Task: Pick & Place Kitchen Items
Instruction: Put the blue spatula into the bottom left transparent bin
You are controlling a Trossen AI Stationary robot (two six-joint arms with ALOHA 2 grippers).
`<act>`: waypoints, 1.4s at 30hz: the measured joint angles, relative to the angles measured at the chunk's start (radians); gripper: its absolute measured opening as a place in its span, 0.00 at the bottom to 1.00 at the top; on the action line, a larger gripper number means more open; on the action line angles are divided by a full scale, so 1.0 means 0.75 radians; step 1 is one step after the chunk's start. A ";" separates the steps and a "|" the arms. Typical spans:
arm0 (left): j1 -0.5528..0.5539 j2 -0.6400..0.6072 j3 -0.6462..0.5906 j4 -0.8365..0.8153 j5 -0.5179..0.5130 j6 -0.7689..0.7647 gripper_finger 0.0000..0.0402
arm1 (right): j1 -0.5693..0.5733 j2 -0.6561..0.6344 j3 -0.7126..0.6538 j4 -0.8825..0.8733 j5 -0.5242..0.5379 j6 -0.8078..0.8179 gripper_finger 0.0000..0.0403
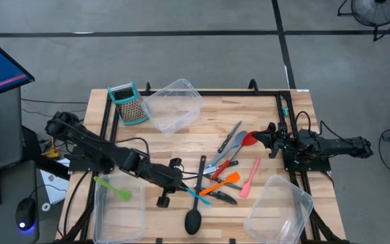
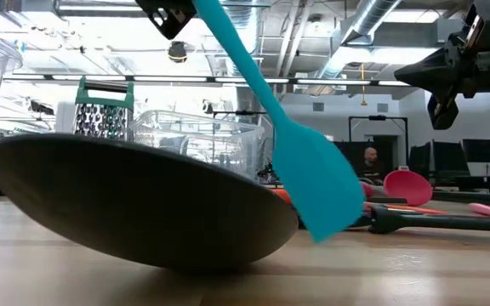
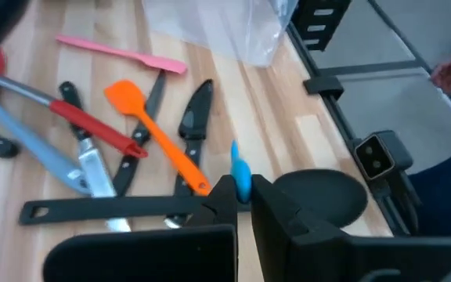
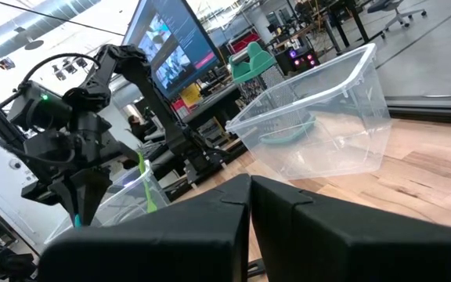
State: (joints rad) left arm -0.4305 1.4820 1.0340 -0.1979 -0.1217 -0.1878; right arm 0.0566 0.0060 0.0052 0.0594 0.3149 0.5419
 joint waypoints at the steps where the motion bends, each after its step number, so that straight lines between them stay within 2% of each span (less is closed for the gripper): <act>1: -0.001 -0.009 0.000 0.002 -0.005 0.000 0.00 | 0.000 0.000 0.000 0.000 0.000 0.000 0.02; 17: 0.000 -0.251 0.000 0.024 -0.111 0.045 0.00 | 0.000 0.000 0.000 0.000 0.000 0.000 0.02; 29: -0.004 -0.501 0.000 -0.024 -0.118 0.069 0.00 | 0.000 0.000 0.000 0.000 0.000 0.000 0.02; 36: -0.021 -0.697 0.000 -0.258 -0.072 -0.077 0.00 | 0.000 0.000 0.000 0.000 0.000 0.000 0.02; 42: -0.088 -0.891 0.000 -0.271 -0.062 -0.142 0.00 | 0.000 0.000 0.000 0.000 0.000 0.000 0.02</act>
State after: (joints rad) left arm -0.4963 0.8138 1.0340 -0.4011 -0.1680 -0.2945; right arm 0.0566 0.0063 0.0055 0.0596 0.3149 0.5419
